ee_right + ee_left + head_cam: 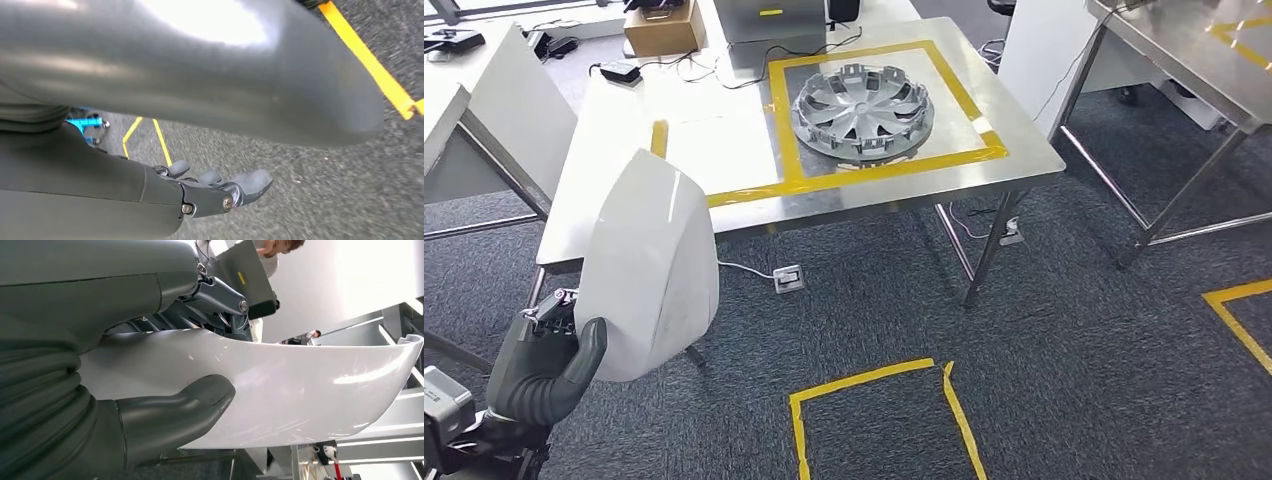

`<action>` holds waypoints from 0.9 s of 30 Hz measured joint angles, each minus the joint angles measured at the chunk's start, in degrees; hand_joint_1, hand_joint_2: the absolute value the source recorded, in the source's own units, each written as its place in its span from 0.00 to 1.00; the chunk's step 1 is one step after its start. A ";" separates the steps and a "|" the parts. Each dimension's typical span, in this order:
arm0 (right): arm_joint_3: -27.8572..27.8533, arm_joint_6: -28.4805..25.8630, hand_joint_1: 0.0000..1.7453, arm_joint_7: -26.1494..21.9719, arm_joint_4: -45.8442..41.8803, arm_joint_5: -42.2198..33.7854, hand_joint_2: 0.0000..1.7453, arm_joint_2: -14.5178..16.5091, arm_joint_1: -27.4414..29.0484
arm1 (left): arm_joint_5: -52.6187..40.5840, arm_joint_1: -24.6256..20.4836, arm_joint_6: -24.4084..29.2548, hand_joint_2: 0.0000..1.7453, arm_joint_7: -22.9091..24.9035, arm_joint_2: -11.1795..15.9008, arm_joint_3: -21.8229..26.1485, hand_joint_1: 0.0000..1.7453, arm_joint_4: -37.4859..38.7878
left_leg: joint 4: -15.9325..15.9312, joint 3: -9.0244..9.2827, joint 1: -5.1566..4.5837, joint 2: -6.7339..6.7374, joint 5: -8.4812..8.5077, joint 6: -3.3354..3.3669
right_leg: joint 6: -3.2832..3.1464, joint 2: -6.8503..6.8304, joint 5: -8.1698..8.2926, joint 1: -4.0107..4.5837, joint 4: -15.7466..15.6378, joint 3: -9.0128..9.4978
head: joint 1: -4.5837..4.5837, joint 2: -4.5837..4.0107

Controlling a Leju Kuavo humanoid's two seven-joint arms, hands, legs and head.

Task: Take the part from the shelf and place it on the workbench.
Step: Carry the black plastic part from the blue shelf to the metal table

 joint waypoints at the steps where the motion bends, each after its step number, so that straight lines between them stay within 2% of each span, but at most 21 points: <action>1: 0.00 -0.01 0.00 0.00 -0.01 -0.01 0.00 0.03 -0.03 | 0.01 -0.02 0.00 1.00 0.02 0.02 0.00 1.00 -0.04 | -3.36 1.88 -0.35 1.16 0.95 0.55 | 0.13 -0.60 -0.12 0.13 0.02 0.12 | 0.03 -0.01; 2: 0.00 -0.04 0.00 0.01 -0.01 -0.02 0.00 0.05 -0.06 | 0.01 -0.03 0.00 1.00 0.02 0.04 0.00 1.00 -0.08 | -5.34 2.89 -0.69 1.96 1.29 1.01 | 0.36 -1.14 -0.21 0.19 0.03 0.21 | 0.05 0.00; 3: 0.00 -0.11 0.00 0.01 -0.01 -0.05 0.00 0.08 -0.11 | 0.01 0.00 0.00 1.00 0.02 0.09 0.00 1.00 -0.10 | -6.02 3.08 -0.96 2.17 1.20 1.32 | 0.62 -1.70 -0.26 0.22 0.00 0.28 | 0.08 0.00; 5: -0.01 -0.26 0.00 0.02 -0.01 -0.14 0.00 0.19 -0.30 | 0.01 0.12 0.00 1.00 0.03 0.18 0.01 1.00 -0.10 | -6.46 2.92 -0.88 0.80 1.65 1.74 | 1.28 -2.53 -0.39 0.15 -0.05 0.48 | 0.07 0.01; 6: -0.01 -0.32 0.00 0.02 -0.01 -0.19 0.00 0.25 -0.40 | 0.03 0.11 0.00 1.00 0.02 0.22 0.01 1.00 -0.09 | -6.81 3.00 -0.67 0.17 1.91 1.98 | 1.64 -1.78 -0.76 0.06 0.33 0.43 | 0.12 0.01; 7: -0.01 -0.37 0.00 0.02 -0.02 -0.25 0.00 0.31 -0.47 | 0.05 -0.08 0.00 1.00 0.02 0.22 0.00 1.00 -0.06 | -7.16 3.09 -0.41 -0.42 2.22 2.27 | 1.98 -0.31 -1.67 -0.04 1.65 -0.07 | 0.17 0.00; 9: 0.00 -0.54 0.00 0.02 -0.02 -0.32 0.00 0.26 -0.37 | 0.13 -0.57 0.00 1.00 0.02 0.22 -0.01 1.00 0.12 | -7.44 3.16 -0.10 -1.60 2.60 2.65 | 2.49 3.40 -4.87 -0.27 7.71 -2.84 | 0.37 -0.01; 10: -0.01 -0.61 0.00 0.03 -0.02 -0.34 0.00 0.21 -0.25 | 0.16 -0.72 0.00 1.00 0.03 0.22 -0.01 1.00 0.27 | -7.39 3.05 -0.04 -2.25 2.69 2.75 | 2.64 4.35 -6.44 -0.36 11.56 -4.77 | 0.43 -0.01; 11: -0.01 -0.66 0.00 0.03 -0.02 -0.34 0.00 0.17 -0.14 | 0.19 -0.74 0.00 1.00 0.03 0.22 -0.01 1.00 0.41 | -7.31 2.99 0.03 -2.95 2.70 2.75 | 2.78 4.77 -7.21 -0.43 14.47 -6.32 | 0.48 -0.01; 12: -0.01 -0.66 0.00 0.04 -0.02 -0.36 0.00 0.16 -0.07 | 0.21 -0.72 0.00 1.00 0.03 0.21 -0.01 1.00 0.54 | -7.18 2.94 0.11 -3.64 2.68 2.69 | 2.90 4.90 -6.88 -0.54 15.55 -7.06 | 0.50 -0.01; 13: -0.01 -0.66 0.00 0.04 -0.02 -0.36 0.00 0.16 -0.04 | 0.24 -0.72 0.00 1.00 0.03 0.21 -0.01 1.00 0.64 | -6.99 2.92 0.23 -4.22 2.62 2.58 | 3.03 4.96 -5.43 -0.69 14.29 -6.71 | 0.50 0.00; 15: 0.00 -0.85 0.00 -0.13 -0.02 -0.55 0.00 0.13 -0.12 | 0.31 -0.74 0.00 1.00 0.03 0.20 -0.01 1.00 0.72 | -6.35 2.81 0.52 -5.24 2.28 2.00 | 3.43 5.38 -1.46 -1.09 7.04 -3.60 | 0.53 0.00; 16: 0.00 -1.09 0.00 -0.32 -0.02 -0.78 0.00 0.15 -0.21 | 0.34 -0.74 0.01 1.00 0.04 0.21 -0.01 1.00 0.72 | -5.92 2.63 0.54 -5.67 2.03 1.54 | 3.44 5.78 -0.19 -1.20 3.69 -2.21 | 0.57 0.00; 17: -0.01 -1.39 0.00 -0.45 -0.01 -1.08 0.00 0.17 -0.32 | 0.36 -0.72 0.01 1.00 0.05 0.21 -0.01 1.00 0.68 | -5.60 2.45 0.49 -6.02 1.85 1.10 | 3.34 6.07 0.40 -1.28 1.55 -1.38 | 0.61 0.00; 18: -0.05 -1.68 0.00 -0.52 -0.01 -1.37 0.00 0.21 -0.41 | 0.35 -0.69 0.02 1.00 0.06 0.19 -0.03 1.00 0.61 | -5.43 2.28 0.38 -6.24 1.70 0.99 | 3.15 6.29 0.35 -1.28 0.77 -1.19 | 0.63 -0.01; 19: -0.11 -1.89 0.00 -0.50 0.00 -1.63 0.00 0.27 -0.47 | 0.34 -0.67 0.04 1.00 0.08 0.19 -0.05 1.00 0.55 | -5.41 2.18 0.27 -6.35 1.65 1.26 | 2.80 6.30 0.50 -1.25 0.64 -1.31 | 0.63 -0.01; 21: -0.24 -2.03 0.00 -0.41 0.00 -1.91 0.00 0.34 -0.47 | 0.34 -0.64 0.11 1.00 0.12 0.17 -0.11 1.00 0.44 | -5.73 2.24 0.17 -6.23 1.69 2.24 | 2.48 6.26 0.69 -1.25 0.56 -1.40 | 0.56 0.00; 22: -0.27 -2.03 0.00 -0.42 0.00 -1.99 0.00 0.36 -0.47 | 0.34 -0.65 0.14 1.00 0.14 0.18 -0.13 1.00 0.41 | -5.90 2.31 0.14 -6.13 1.78 2.45 | 2.30 6.30 0.75 -1.23 0.57 -1.44 | 0.53 0.00; 24: -0.28 -1.94 0.00 -0.48 0.00 -2.02 0.00 0.37 -0.45 | 0.34 -0.68 0.17 1.00 0.17 0.18 -0.14 1.00 0.35 | -6.26 2.48 0.14 -5.96 2.02 2.12 | 2.01 6.40 0.79 -1.17 0.58 -1.51 | 0.49 0.00; 27: -0.30 -1.79 0.00 -0.60 0.00 -2.05 0.00 0.37 -0.45 | 0.34 -0.69 0.17 1.00 0.19 0.18 -0.14 1.00 0.34 | -6.68 2.61 0.17 -5.89 2.40 1.04 | 1.77 6.45 0.81 -1.15 0.63 -1.63 | 0.48 -0.01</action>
